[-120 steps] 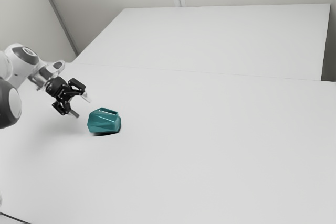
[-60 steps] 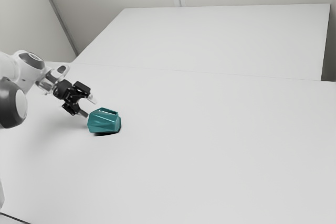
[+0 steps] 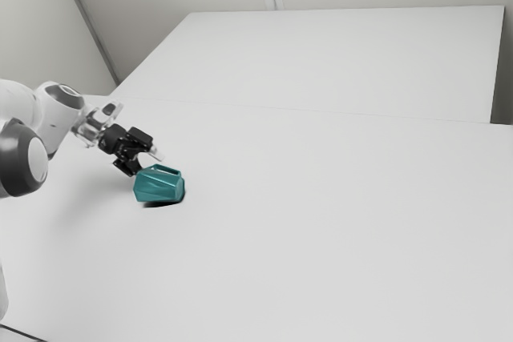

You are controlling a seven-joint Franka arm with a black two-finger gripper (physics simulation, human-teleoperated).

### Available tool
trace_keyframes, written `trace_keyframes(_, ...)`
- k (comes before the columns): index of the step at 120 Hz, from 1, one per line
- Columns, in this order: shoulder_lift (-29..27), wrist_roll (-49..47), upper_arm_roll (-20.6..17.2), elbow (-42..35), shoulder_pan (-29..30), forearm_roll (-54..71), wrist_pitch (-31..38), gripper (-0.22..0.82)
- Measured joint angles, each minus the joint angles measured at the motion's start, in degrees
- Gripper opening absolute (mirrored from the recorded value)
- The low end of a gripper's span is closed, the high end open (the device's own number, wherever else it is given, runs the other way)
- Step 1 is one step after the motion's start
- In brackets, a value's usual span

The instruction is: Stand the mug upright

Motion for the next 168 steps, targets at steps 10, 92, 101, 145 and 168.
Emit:
trace_keyframes(10, 0.00, 0.51, -0.32, -0.27, 0.00, 0.00, -0.14, 0.61)
trace_keyframes(92, -0.28, 2.74, -1.16, -0.18, -0.01, 0.07, -0.17, -0.09)
trace_keyframes(101, -0.46, 2.81, -1.29, -0.10, -0.01, 0.09, -0.13, -0.12)
trace_keyframes(145, -3.42, 2.44, -2.38, 0.23, -0.57, 0.11, -0.21, -0.18)
trace_keyframes(168, -6.59, 1.56, -2.48, 0.15, -2.72, 1.17, -0.30, -0.18)
